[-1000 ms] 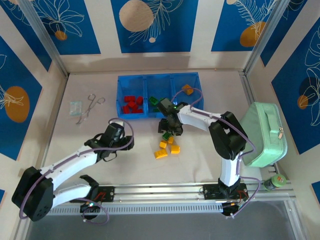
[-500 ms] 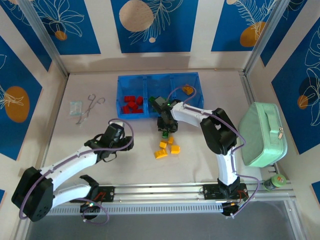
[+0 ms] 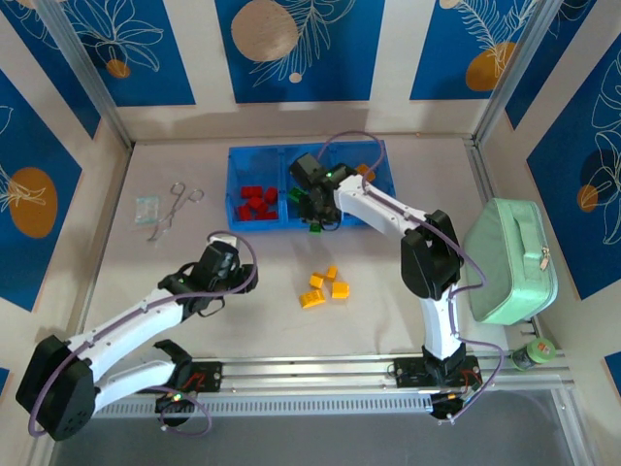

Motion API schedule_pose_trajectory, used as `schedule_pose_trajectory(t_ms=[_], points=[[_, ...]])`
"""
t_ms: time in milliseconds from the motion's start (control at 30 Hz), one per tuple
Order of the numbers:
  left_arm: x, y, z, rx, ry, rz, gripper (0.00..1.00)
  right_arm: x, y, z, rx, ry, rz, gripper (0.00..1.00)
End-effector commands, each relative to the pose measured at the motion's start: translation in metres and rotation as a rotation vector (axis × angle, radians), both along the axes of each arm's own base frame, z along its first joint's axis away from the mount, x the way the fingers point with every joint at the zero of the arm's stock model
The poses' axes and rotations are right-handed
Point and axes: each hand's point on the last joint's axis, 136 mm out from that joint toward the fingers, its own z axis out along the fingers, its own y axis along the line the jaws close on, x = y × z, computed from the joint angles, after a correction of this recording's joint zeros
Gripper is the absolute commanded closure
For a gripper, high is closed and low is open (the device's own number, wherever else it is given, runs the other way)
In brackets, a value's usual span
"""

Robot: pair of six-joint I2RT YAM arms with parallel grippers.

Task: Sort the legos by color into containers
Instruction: Pick up the lego from the center of the table, then place the lego in the container.

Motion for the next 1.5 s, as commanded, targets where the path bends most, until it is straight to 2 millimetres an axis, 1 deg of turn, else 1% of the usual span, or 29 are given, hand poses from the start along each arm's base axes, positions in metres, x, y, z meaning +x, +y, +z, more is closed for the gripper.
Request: schedule_pose_trajectory(t_ms=[0,133,233,300,433,467,533,567,667,833,967,1033,1133,1267,1367,1467], points=[[-0.006,-0.003,0.007,0.006,-0.012,-0.023,0.30,0.019,-0.013,0.024,-0.040,-0.041,0.014,0.72],[-0.013,-0.005,0.010,-0.003,-0.029,-0.041,0.30,0.043,-0.018,0.029,-0.054,-0.052,0.014,0.71],[-0.019,-0.010,0.011,-0.019,-0.036,-0.061,0.30,0.057,-0.021,0.028,-0.068,-0.054,0.011,0.71],[-0.021,-0.015,0.013,-0.035,-0.052,-0.087,0.30,0.065,-0.021,0.027,-0.074,-0.059,0.012,0.71],[-0.024,-0.031,0.025,-0.091,-0.122,-0.147,0.30,0.078,-0.023,0.019,-0.083,-0.045,0.008,0.69],[-0.025,-0.034,0.027,-0.098,-0.129,-0.161,0.30,0.080,-0.022,0.017,-0.083,-0.042,0.010,0.62],[-0.026,-0.041,0.031,-0.106,-0.140,-0.190,0.30,0.081,-0.021,0.016,-0.084,-0.036,0.017,0.29],[-0.026,-0.045,0.033,-0.110,-0.146,-0.206,0.30,0.080,-0.021,0.019,-0.085,-0.037,0.018,0.24],[-0.027,-0.056,0.036,-0.103,-0.161,-0.258,0.30,0.074,-0.021,0.030,-0.093,-0.056,0.022,0.22],[-0.032,-0.076,0.040,-0.080,-0.203,-0.350,0.30,0.049,-0.023,0.052,-0.057,-0.114,0.026,0.21],[-0.034,-0.092,0.035,-0.064,-0.184,-0.406,0.29,0.015,-0.030,0.065,-0.025,-0.141,0.032,0.22],[-0.036,-0.100,0.029,-0.055,-0.161,-0.440,0.29,-0.003,-0.036,0.066,-0.013,-0.143,0.037,0.21],[-0.040,-0.115,0.018,-0.043,-0.119,-0.497,0.29,-0.035,-0.048,0.054,-0.005,-0.110,0.034,0.21],[-0.047,-0.130,0.003,-0.021,-0.073,-0.558,0.28,-0.079,-0.056,0.030,0.018,-0.051,0.061,0.21],[-0.049,-0.136,-0.008,-0.035,-0.043,-0.564,0.27,-0.108,-0.060,0.011,0.017,-0.016,0.075,0.21],[-0.050,-0.142,-0.015,-0.057,-0.024,-0.562,0.27,-0.132,-0.060,-0.013,0.018,0.038,0.079,0.21]])
